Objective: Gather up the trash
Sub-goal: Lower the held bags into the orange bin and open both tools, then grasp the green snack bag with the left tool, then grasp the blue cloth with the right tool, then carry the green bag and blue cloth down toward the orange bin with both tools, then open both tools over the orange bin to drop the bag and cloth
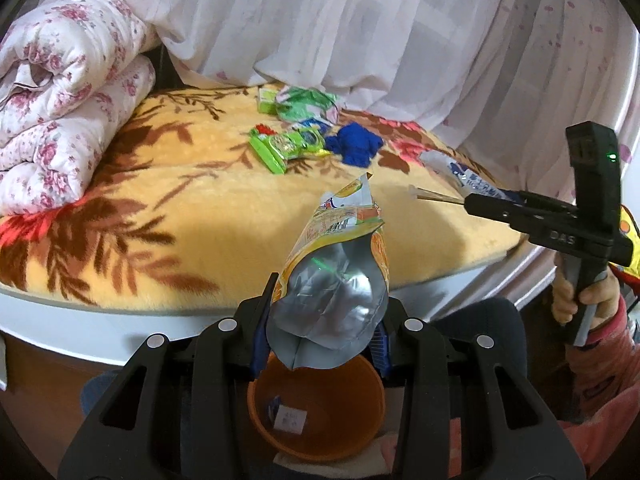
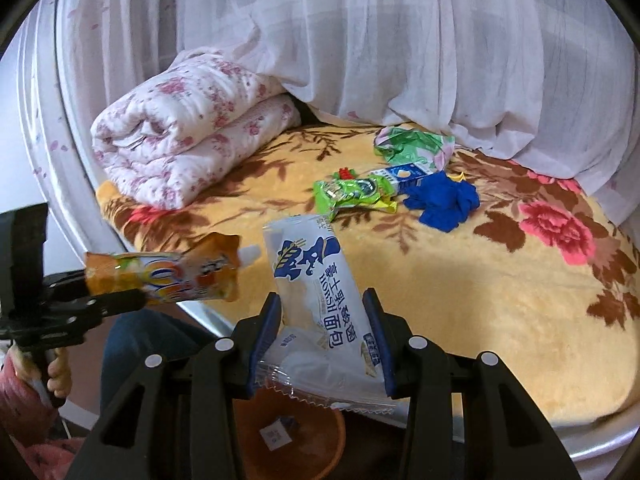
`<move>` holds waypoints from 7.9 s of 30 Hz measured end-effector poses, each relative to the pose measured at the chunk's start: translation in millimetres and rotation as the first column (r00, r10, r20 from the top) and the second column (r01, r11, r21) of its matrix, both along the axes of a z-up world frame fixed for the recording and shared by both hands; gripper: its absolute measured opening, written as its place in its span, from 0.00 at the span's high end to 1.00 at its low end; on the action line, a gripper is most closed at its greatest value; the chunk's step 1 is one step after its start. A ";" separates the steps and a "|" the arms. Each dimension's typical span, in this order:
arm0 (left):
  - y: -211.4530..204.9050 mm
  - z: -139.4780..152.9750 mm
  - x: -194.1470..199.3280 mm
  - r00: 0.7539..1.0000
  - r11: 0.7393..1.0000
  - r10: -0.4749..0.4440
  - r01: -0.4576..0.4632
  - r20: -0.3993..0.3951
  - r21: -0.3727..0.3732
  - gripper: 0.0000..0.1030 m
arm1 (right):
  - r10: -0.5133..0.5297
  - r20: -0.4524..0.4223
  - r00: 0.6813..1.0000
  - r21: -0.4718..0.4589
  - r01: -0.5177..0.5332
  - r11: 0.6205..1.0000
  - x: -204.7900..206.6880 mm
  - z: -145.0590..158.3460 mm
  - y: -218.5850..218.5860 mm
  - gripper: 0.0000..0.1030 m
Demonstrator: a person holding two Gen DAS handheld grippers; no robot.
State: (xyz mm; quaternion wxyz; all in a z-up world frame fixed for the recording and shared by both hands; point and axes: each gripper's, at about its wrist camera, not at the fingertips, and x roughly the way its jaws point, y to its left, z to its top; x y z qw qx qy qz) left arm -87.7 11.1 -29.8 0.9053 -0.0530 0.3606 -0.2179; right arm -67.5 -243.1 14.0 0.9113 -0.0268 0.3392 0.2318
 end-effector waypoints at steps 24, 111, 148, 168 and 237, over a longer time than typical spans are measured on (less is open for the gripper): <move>-33.4 -97.8 -10.9 0.944 0.985 -0.109 0.144 -0.311 0.094 0.63 | 0.085 -0.260 0.962 -0.074 -0.108 0.991 -43.0 -93.2 23.9 0.59; -153.4 -66.8 305.2 0.998 0.682 -0.057 0.061 -0.030 0.728 0.47 | -0.100 -0.346 0.933 0.053 0.126 0.991 20.3 -101.1 -33.6 0.22; -7.2 16.0 123.6 0.998 0.986 0.032 -0.041 0.060 0.161 0.55 | -0.340 -0.185 0.922 0.142 0.367 0.919 274.8 -62.3 -67.5 0.13; 21.0 11.0 112.7 0.995 0.989 0.092 -0.096 0.036 0.117 0.55 | -0.297 -0.315 0.901 0.181 0.365 0.913 309.6 -73.6 -49.0 0.33; -35.2 -191.4 6.6 0.842 0.973 0.011 0.115 -0.540 0.200 0.55 | 0.004 -0.438 0.899 -0.128 -0.067 0.989 -17.3 -169.9 52.8 0.33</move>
